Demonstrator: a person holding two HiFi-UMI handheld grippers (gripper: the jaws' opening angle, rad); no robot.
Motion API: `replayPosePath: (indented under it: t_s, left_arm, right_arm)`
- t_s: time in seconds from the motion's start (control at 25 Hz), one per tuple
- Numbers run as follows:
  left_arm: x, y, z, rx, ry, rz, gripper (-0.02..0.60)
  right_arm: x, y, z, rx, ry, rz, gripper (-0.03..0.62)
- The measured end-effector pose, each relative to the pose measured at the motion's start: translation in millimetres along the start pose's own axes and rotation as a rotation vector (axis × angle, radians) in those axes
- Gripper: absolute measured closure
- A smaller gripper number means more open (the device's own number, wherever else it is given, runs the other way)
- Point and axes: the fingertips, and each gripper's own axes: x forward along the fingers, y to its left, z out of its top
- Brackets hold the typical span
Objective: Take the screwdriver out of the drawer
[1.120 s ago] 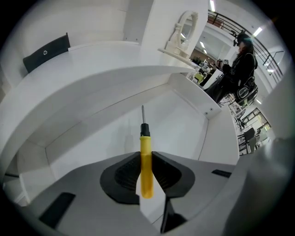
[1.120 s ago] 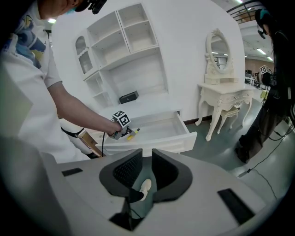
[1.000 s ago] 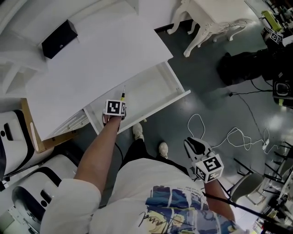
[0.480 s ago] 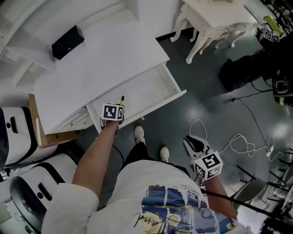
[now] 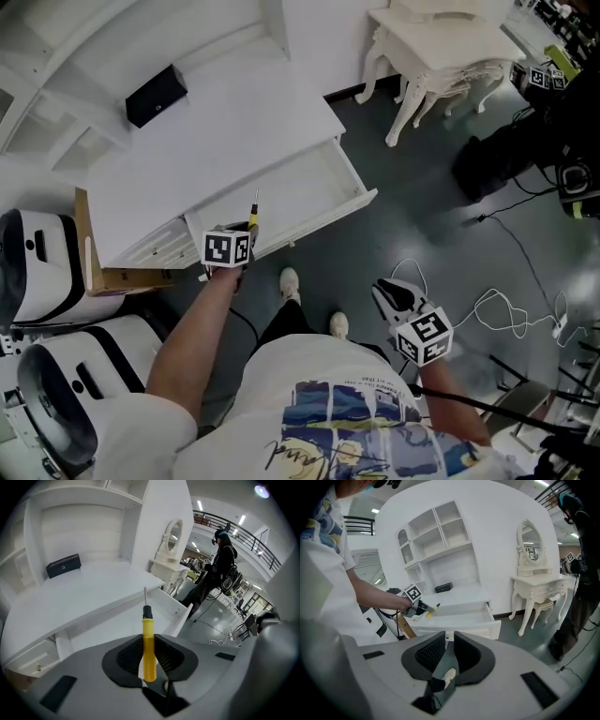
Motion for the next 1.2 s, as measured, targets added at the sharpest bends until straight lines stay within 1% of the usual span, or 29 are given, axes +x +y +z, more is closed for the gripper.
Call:
replayPosePath:
  t_s: [0.24,0.44,0.64,0.88,1.2]
  left_arm:
    - [-35,-29,-5,-0.029,-0.075,-0.007,0.497]
    - [-63,-54,-15,-0.059,-0.138,-0.038,0.497]
    - [-93,-89,-21,-0.077,-0.206,-0.072,0.497]
    - [-120,-128,-30,-0.092,-0.276,-0.108,0.497]
    - [-145,-160,-36,-0.112,-0.337,-0.132,0.497]
  right_arm:
    - [-5,7,-3,-0.032,-0.003,0.053,0.52]
    - [-8,16,-6,-0.066,-0.007,0.084,0.522]
    - [-16,21,-8,-0.088,-0.009,0.113,0.53]
    - [-28,22,-12,-0.11,-0.008,0.13,0.539]
    - [-42,21,-15,-0.144,-0.01,0.147,0.548]
